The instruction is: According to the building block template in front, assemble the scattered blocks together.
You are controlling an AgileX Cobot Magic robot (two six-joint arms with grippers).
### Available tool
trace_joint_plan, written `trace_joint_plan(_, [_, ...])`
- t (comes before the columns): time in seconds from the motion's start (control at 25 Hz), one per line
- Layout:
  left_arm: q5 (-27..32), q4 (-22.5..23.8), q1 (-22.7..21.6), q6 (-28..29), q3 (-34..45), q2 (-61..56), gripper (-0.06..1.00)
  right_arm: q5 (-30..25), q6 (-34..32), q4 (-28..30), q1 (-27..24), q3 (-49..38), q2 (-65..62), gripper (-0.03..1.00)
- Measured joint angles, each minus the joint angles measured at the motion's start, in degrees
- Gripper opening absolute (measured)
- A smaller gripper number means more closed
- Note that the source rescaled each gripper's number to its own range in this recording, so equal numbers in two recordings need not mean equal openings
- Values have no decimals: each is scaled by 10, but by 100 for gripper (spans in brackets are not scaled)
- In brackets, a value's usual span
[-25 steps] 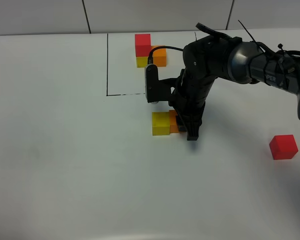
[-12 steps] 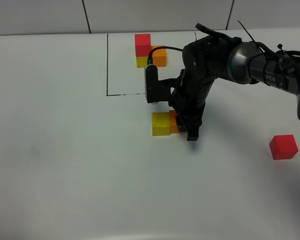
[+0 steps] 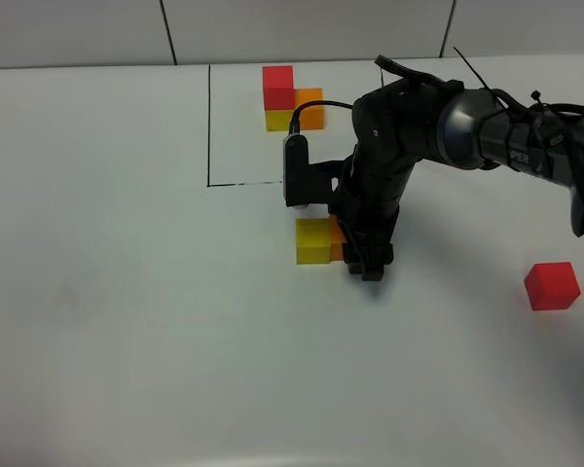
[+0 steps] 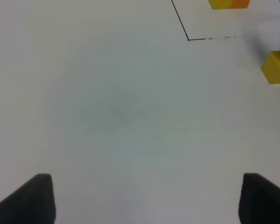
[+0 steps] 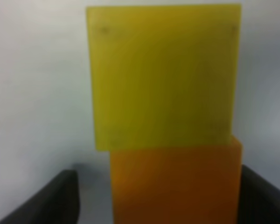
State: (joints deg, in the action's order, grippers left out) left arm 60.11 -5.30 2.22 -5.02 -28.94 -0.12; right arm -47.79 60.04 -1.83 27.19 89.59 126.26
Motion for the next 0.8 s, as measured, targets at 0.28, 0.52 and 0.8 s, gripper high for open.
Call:
trace_joint_plan(0.28, [0, 0, 0, 0, 0, 0, 69, -6, -114, 71, 0, 0, -46, 73])
trace_joint_plan(0.52, [0, 0, 0, 1, 0, 0, 69, -33, -298, 81, -50, -1, -98, 73])
trace_joint_plan(0.8, [0, 0, 0, 1, 0, 0, 69, -65, -489, 123, -127, -85, -159, 73])
